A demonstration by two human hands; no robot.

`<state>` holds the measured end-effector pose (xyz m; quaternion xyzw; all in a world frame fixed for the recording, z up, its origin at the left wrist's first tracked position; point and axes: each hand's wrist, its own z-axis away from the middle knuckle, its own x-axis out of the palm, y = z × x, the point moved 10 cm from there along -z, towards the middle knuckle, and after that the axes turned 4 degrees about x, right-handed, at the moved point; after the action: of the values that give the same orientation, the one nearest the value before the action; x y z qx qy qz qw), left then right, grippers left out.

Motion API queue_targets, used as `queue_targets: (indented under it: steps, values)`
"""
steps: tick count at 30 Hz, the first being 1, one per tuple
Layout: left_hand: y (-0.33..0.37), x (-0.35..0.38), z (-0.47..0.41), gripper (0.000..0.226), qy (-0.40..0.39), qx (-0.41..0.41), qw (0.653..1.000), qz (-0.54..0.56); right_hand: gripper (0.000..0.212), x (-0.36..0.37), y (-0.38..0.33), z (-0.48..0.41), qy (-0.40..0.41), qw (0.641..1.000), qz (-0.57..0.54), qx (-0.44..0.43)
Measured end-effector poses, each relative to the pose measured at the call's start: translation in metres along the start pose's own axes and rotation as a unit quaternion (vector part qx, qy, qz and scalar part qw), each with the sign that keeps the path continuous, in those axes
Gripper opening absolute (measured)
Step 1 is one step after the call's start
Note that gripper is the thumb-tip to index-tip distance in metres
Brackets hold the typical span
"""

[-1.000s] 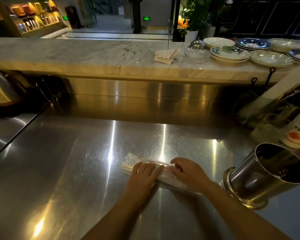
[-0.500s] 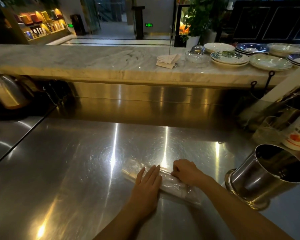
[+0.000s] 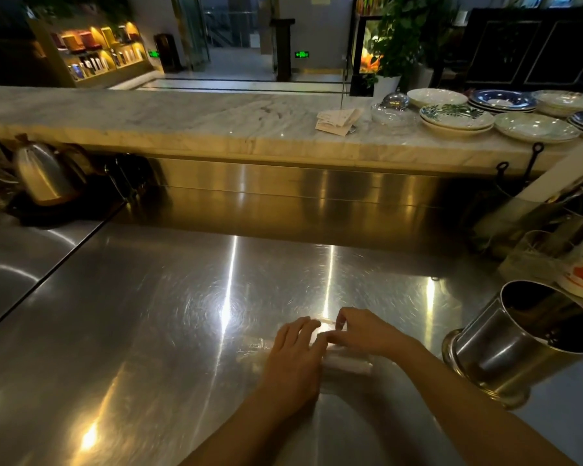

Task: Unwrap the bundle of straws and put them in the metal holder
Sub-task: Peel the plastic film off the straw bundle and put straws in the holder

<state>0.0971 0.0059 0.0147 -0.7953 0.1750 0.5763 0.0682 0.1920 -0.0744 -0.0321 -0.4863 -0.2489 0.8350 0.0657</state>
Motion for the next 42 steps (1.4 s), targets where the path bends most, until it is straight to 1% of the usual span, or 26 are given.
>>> queue_targets:
  steps: [3,6,8,10,13,15,16,17,18,20,22,23,28,31,33,37,39,41,42]
  values:
    - [0.007,0.003,0.004,0.046,-0.007,0.021,0.999,-0.023,0.029,-0.007,-0.006,0.004,-0.016,0.999,0.036,-0.034]
    - [0.008,0.003,0.013,0.046,-0.006,0.024,0.999,-0.032,0.019,-0.021,-0.015,0.010,0.003,0.998,0.019,-0.059]
    - [0.012,0.004,0.020,0.049,-0.011,0.046,0.998,-0.042,0.019,-0.031,-0.020,0.013,0.024,0.998,0.000,-0.063]
    - [0.014,0.003,0.025,0.045,0.003,0.064,0.997,-0.031,0.022,-0.035,-0.022,0.016,0.027,0.998,-0.014,-0.061]
    - [0.008,-0.008,0.022,0.042,0.038,0.038,0.999,0.000,0.025,-0.033,-0.024,0.019,0.020,0.998,-0.017,-0.055]
    - [0.004,-0.009,0.017,0.053,0.026,0.017,0.999,-0.012,0.023,-0.033,-0.025,0.022,0.022,0.998,-0.034,-0.055]
    - [0.002,-0.009,0.015,0.060,0.016,0.008,1.000,-0.018,0.019,-0.033,-0.026,0.023,0.023,0.997,-0.045,-0.058]
    - [0.000,-0.010,0.015,0.062,0.016,-0.001,1.000,-0.021,0.012,-0.033,-0.027,0.025,0.021,0.997,-0.050,-0.062]
    - [-0.002,-0.011,0.015,0.055,0.024,-0.005,1.000,-0.017,0.008,-0.033,-0.028,0.026,0.018,0.996,-0.051,-0.066]
    - [-0.002,-0.013,0.014,0.034,0.046,-0.002,0.999,-0.005,0.012,-0.034,-0.031,0.029,0.015,0.996,-0.048,-0.071]
    - [0.000,-0.012,0.012,0.023,0.055,0.006,0.998,-0.030,0.017,-0.038,-0.034,0.030,0.020,0.996,-0.050,-0.073]
    - [0.002,-0.011,0.011,0.023,0.051,0.009,0.998,-0.040,0.019,-0.041,-0.034,0.031,0.025,0.996,-0.054,-0.072]
    - [0.005,-0.013,0.015,0.031,0.040,0.022,0.999,-0.001,0.022,-0.058,-0.036,0.031,0.033,0.991,-0.107,-0.071]
    - [0.007,-0.013,0.018,0.027,0.041,0.034,0.999,0.010,0.023,-0.067,-0.037,0.033,0.041,0.988,-0.126,-0.075]
    - [0.004,-0.014,0.019,0.023,0.049,0.023,0.998,0.014,0.024,-0.073,-0.038,0.033,0.052,0.987,-0.129,-0.077]
    - [0.003,-0.008,0.020,0.021,0.039,0.009,0.999,-0.010,0.025,-0.077,-0.041,0.033,0.057,0.988,-0.120,-0.080]
    - [0.002,-0.007,0.020,0.021,0.036,0.007,0.999,0.006,0.026,-0.082,-0.041,0.034,0.070,0.988,-0.116,-0.079]
    - [0.001,-0.008,0.020,0.026,0.030,0.003,0.999,0.022,0.027,-0.092,-0.040,0.034,0.094,0.985,-0.119,-0.077]
    - [0.001,-0.009,0.021,0.034,0.022,0.001,1.000,0.020,0.027,-0.097,-0.040,0.034,0.103,0.984,-0.126,-0.078]
